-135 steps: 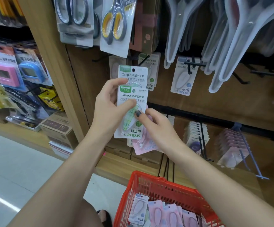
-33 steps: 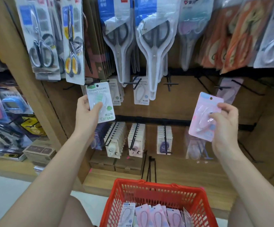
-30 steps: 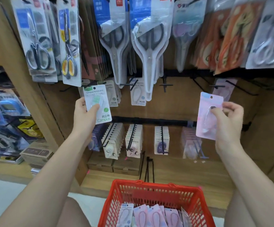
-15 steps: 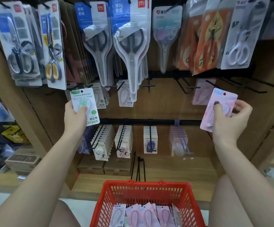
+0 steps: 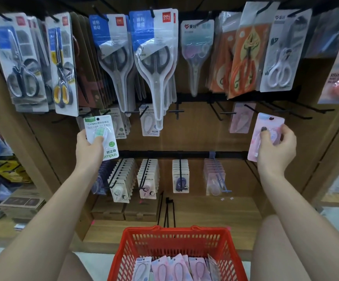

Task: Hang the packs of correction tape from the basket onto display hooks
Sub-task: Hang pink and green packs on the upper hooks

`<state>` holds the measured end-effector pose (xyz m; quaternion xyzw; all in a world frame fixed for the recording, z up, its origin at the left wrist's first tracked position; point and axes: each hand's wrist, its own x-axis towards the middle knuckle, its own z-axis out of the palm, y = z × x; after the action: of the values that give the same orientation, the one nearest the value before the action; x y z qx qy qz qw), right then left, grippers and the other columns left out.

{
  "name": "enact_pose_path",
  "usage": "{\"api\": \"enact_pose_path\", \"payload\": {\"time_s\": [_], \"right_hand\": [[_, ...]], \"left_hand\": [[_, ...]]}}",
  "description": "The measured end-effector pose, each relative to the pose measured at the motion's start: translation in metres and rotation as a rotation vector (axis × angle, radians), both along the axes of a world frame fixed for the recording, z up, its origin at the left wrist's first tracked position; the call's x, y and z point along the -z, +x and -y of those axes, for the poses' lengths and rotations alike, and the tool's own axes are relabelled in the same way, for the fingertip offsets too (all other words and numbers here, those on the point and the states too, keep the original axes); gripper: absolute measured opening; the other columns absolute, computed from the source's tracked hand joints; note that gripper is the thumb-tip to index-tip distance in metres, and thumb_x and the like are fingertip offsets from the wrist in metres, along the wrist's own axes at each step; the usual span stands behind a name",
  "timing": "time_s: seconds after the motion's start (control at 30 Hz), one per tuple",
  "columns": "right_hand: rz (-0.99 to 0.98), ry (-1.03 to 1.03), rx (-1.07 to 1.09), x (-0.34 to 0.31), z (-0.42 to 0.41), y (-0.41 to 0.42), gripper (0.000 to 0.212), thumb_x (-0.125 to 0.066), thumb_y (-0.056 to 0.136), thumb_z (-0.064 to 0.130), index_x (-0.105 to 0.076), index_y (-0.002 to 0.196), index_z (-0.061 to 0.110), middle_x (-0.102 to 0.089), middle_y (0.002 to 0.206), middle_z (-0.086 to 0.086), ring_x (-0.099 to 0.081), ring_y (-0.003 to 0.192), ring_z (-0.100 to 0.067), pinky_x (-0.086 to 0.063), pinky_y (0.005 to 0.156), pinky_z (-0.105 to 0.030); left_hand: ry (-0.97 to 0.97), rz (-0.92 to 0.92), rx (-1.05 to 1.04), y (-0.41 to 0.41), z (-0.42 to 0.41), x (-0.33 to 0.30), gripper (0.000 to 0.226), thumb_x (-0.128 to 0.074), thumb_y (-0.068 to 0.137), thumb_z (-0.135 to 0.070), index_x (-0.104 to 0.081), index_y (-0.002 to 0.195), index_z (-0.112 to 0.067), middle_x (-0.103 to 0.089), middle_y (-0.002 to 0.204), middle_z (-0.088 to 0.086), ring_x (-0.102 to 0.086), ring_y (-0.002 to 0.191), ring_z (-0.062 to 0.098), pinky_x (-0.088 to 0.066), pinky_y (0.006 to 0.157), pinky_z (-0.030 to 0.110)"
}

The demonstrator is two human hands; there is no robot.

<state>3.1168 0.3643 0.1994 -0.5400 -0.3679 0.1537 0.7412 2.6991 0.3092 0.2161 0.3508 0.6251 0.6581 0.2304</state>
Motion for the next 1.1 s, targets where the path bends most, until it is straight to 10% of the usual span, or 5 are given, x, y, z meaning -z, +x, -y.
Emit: {"api": "enact_pose_path", "payload": {"time_s": [0.17,0.33,1.1], "right_hand": [[0.094,-0.083,0.01,0.0,-0.013,0.004,0.041,-0.063,0.1,0.025,-0.059,0.139,0.013,-0.059,0.132,0.003,-0.053,0.108,-0.006,-0.033,0.071,0.002],[0.123,-0.113,0.004,-0.001,-0.034,0.0,0.05,-0.066,0.094,0.031,-0.056,0.14,0.012,-0.06,0.137,-0.008,-0.062,0.122,-0.025,-0.052,0.1,-0.033],[0.154,-0.194,0.037,0.008,-0.074,-0.006,0.052,-0.065,0.099,0.028,-0.048,0.142,0.005,-0.052,0.143,-0.015,-0.058,0.127,-0.031,-0.043,0.089,-0.027]], "left_hand": [[0.003,-0.001,0.007,-0.001,0.002,-0.001,0.045,-0.051,0.107,-0.018,-0.04,0.15,-0.024,-0.061,0.13,-0.003,-0.068,0.106,0.018,-0.057,0.069,0.031],[0.005,-0.036,0.016,-0.006,0.005,0.002,0.042,-0.05,0.107,-0.017,-0.042,0.148,-0.023,-0.062,0.129,-0.004,-0.068,0.107,0.017,-0.058,0.074,0.032],[-0.042,-0.129,-0.043,-0.023,-0.005,0.011,0.025,-0.046,0.105,-0.024,-0.051,0.128,-0.033,-0.065,0.113,-0.01,-0.069,0.105,0.021,-0.061,0.089,0.048]]}}
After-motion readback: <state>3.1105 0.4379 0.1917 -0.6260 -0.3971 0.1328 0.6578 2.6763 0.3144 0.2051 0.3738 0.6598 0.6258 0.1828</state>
